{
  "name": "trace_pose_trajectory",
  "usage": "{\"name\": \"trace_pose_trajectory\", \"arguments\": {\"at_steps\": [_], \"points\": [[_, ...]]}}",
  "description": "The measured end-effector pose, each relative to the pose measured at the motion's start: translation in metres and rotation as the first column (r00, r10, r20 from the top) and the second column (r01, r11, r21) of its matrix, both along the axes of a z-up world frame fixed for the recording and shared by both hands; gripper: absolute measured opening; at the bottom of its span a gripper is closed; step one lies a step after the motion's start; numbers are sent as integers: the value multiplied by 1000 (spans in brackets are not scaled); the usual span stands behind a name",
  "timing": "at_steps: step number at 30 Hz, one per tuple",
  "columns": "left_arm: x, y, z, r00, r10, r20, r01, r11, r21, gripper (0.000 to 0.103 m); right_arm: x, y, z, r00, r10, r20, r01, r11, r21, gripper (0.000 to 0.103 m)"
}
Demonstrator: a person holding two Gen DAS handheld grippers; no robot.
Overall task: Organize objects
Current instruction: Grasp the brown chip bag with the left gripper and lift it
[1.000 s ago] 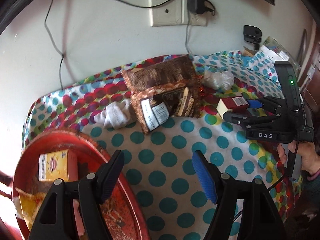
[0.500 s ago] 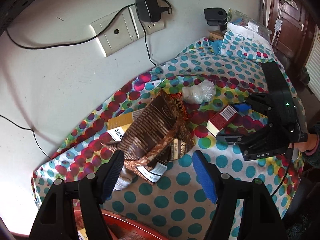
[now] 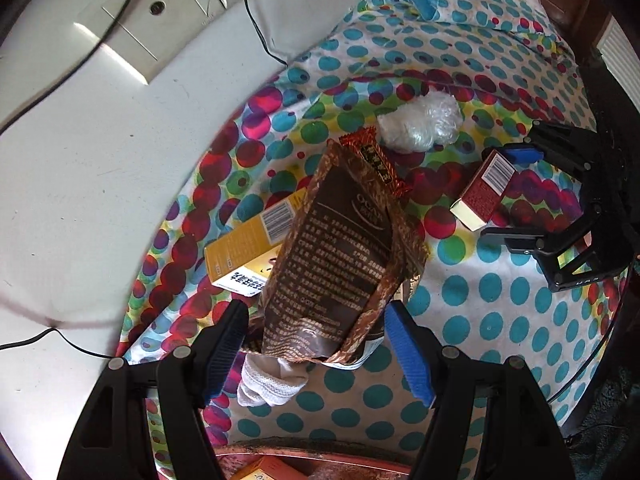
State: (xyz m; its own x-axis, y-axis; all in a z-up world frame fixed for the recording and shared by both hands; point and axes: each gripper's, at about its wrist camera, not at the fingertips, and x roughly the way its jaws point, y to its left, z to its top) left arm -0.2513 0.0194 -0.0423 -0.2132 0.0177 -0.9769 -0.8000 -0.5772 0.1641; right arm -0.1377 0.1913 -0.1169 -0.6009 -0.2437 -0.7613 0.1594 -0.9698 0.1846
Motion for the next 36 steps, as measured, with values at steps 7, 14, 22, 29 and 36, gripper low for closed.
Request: {"name": "trace_pose_trajectory", "arguments": {"at_steps": [7,14,22,29,36], "points": [[18,5,-24,997,-21,-68,18,999,-36,79,1,-1,0,1000,2,0,-2,1000,-11,73],[44,-1,-26,977,59,-203,-60,998,3,79,0,-4,1,1000,0,0,0,1000,-6,74],[80,-1,-19,924,230,-305,-200,972,126,70,-2,-7,1,1000,-14,-1,14,1000,19,69],[96,-7,-9,868,394,-304,-335,914,227,65,-3,-6,2,1000,-16,-1,16,1000,24,68],[118,-14,-5,826,479,-297,-393,867,307,63,-4,-5,2,1000,-20,-2,20,999,25,67]]}}
